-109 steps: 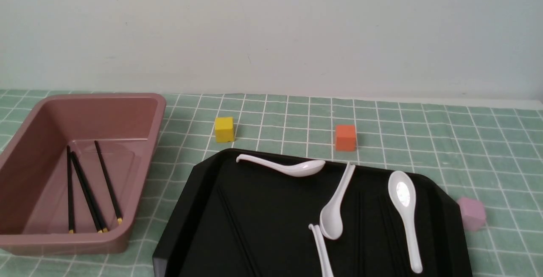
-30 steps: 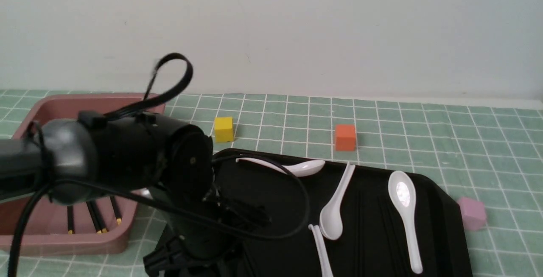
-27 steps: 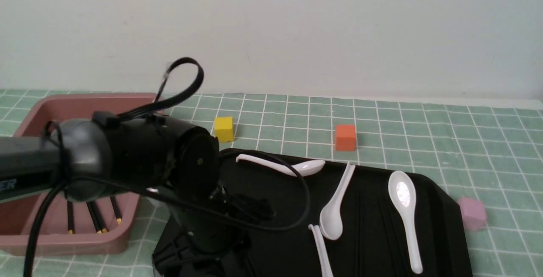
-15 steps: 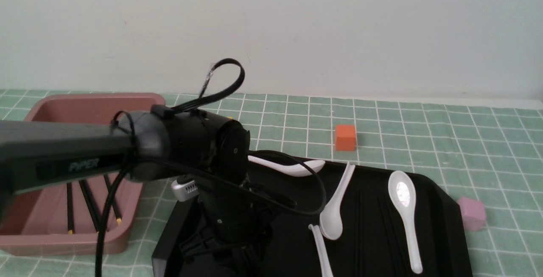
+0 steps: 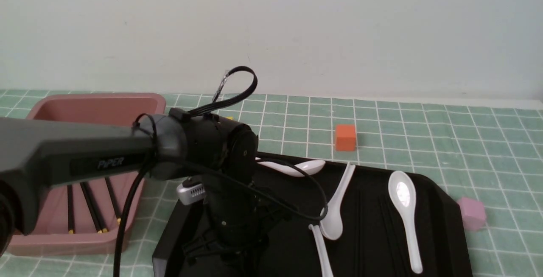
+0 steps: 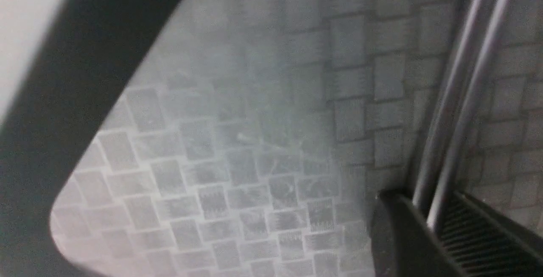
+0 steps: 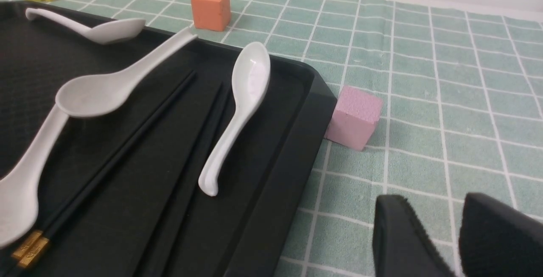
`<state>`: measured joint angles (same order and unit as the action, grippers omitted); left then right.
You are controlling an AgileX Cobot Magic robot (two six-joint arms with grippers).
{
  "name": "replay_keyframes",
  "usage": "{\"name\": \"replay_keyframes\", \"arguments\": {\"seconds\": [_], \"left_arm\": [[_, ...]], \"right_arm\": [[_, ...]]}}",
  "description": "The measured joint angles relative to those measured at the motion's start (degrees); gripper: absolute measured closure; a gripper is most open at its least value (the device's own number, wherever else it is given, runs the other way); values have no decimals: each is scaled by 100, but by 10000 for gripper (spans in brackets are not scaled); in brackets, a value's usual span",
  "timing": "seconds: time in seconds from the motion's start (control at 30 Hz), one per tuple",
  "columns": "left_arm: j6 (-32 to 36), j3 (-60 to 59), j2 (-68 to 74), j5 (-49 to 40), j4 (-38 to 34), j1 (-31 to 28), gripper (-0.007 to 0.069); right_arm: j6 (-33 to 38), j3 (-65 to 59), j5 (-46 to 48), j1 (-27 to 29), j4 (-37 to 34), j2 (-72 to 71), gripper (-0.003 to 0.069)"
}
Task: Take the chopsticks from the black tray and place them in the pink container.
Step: 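Reach over to the black tray and grasp a pair of chopsticks with the left gripper, then place the chopsticks into the pink bin with the left gripper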
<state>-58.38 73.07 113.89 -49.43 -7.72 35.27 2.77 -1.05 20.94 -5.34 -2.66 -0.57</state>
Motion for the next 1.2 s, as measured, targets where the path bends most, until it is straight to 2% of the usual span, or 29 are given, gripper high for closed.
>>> {"name": "replay_keyframes", "arguments": {"seconds": [0.2, 0.47, 0.57, 0.7, 0.87, 0.97, 1.2], "left_arm": [[103, -77, -230, 39, -31, 0, 518], [585, 210, -2041, -454, 76, -185, 518], [1134, 476, -2768, -1244, 772, -827, 518], [2090, 503, -2997, -1876, 1795, -1664, 518], [3153, 503, -2700, -1753, 2280, -2530, 518], [3470, 503, -2317, -1321, 2317, -2786, 518], [4256, 503, -1367, -866, 2448, -2855, 518]], "right_arm": [[0, 0, 0, 0, 0, 0, 419], [0, 0, 0, 0, -5, 0, 419], [0, 0, 0, 0, -6, 0, 419], [0, 0, 0, 0, -6, 0, 419], [0, 0, 0, 0, 0, 0, 419], [0, 0, 0, 0, 0, 0, 419], [0, 0, 0, 0, 0, 0, 419]]}}
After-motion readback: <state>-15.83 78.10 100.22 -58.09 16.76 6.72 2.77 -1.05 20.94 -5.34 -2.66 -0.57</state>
